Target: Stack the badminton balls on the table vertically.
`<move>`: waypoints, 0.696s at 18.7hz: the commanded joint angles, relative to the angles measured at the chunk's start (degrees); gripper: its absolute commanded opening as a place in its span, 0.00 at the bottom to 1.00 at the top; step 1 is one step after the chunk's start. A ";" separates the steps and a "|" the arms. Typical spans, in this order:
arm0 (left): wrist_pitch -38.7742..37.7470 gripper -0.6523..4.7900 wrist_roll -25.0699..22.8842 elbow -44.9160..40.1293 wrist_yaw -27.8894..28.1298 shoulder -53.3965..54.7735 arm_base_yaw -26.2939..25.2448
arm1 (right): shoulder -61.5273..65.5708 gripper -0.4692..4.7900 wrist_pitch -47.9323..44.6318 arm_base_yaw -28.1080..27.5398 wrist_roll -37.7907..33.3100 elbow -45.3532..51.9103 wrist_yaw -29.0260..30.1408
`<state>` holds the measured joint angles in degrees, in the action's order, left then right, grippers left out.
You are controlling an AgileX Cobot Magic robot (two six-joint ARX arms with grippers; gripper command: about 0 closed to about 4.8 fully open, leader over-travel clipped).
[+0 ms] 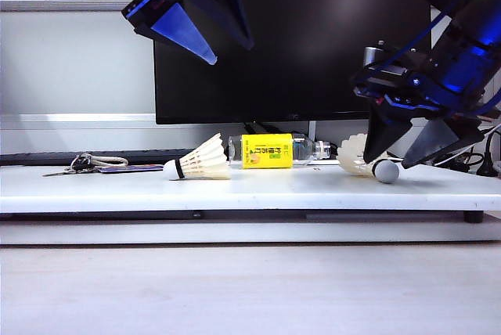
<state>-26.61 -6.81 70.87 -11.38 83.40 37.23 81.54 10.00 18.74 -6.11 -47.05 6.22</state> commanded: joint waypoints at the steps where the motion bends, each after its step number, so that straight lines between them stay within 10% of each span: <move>1: 0.52 0.74 -0.22 0.22 -0.26 -0.20 0.02 | 0.26 0.63 -1.38 0.11 0.11 -0.22 0.11; 13: 0.55 0.74 -0.22 0.22 -0.28 -0.20 0.02 | 3.54 0.47 -3.02 0.17 -0.37 -0.24 0.09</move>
<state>-26.59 -6.81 70.87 -11.40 83.40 37.23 85.17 7.97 18.83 -6.37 -47.05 6.22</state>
